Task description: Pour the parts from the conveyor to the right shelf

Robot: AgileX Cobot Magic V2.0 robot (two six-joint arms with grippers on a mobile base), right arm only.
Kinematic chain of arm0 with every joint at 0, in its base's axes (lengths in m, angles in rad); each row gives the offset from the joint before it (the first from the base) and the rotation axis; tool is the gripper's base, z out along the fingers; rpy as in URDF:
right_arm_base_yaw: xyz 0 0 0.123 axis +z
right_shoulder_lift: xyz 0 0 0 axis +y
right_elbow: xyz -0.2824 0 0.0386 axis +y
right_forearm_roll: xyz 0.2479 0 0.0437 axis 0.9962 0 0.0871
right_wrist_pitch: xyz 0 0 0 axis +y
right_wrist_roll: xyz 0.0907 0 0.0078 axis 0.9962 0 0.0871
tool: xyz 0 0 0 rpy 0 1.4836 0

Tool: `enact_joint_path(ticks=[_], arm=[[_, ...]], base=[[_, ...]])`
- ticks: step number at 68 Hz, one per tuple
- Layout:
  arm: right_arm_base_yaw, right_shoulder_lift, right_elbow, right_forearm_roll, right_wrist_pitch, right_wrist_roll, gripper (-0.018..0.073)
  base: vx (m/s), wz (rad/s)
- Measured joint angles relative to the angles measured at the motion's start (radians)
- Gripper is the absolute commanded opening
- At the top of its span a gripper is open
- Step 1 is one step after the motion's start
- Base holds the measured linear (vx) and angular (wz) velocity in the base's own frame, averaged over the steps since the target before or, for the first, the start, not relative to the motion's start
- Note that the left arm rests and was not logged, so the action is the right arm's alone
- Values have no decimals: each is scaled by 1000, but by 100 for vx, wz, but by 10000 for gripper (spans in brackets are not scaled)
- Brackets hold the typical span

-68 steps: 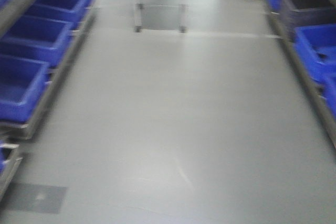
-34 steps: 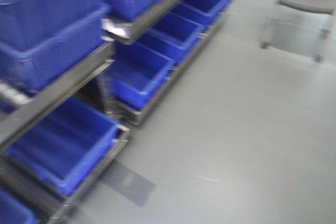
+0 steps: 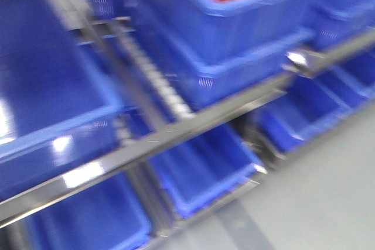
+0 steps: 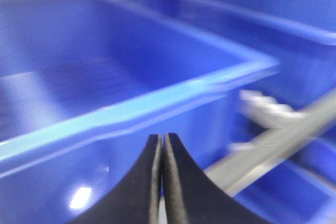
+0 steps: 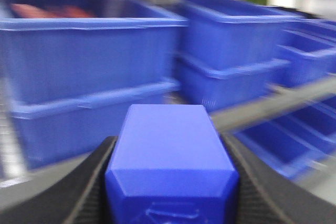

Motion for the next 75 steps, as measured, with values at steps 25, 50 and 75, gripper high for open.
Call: enact_joint_path(ticks=[25, 50, 75], arm=[[0, 0, 0, 0, 0, 0, -6], [0, 0, 0, 0, 0, 0, -6], [0, 0, 0, 0, 0, 0, -6]], base=[[9, 82], [8, 38], [7, 14]])
